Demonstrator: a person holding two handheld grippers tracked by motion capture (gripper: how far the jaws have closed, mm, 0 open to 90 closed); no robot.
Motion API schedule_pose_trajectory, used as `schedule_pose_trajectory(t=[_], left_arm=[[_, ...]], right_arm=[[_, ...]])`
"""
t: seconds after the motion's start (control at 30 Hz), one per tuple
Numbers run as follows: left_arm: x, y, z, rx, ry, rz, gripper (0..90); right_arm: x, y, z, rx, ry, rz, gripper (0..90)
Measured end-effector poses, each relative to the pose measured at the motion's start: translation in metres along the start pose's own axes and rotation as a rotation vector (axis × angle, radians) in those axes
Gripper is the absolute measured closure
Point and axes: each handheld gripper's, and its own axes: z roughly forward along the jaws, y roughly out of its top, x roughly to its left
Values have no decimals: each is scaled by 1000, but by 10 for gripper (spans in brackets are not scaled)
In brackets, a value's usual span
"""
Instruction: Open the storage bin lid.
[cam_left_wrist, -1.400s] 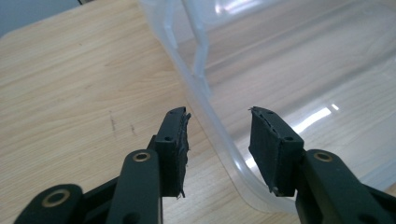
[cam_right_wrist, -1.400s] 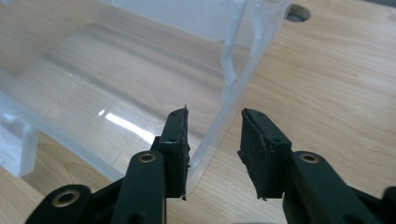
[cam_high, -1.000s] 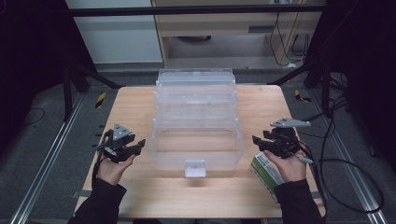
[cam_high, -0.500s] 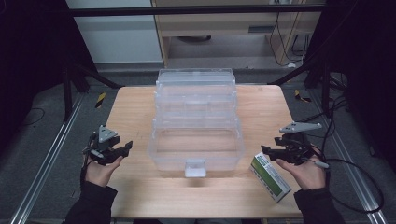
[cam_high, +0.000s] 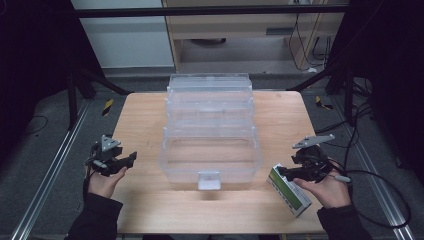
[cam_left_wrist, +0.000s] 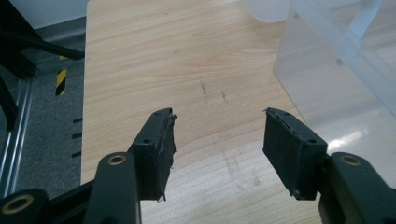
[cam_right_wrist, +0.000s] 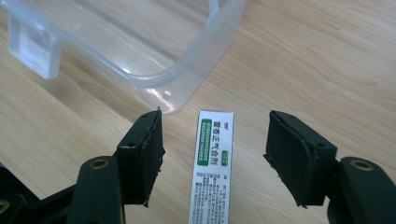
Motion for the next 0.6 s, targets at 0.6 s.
schedule_pose_trajectory(t=[0.6], left_arm=[[2,-3,5,22,4,4,409]], right_arm=[[2,-8,3,144,20,3,420]])
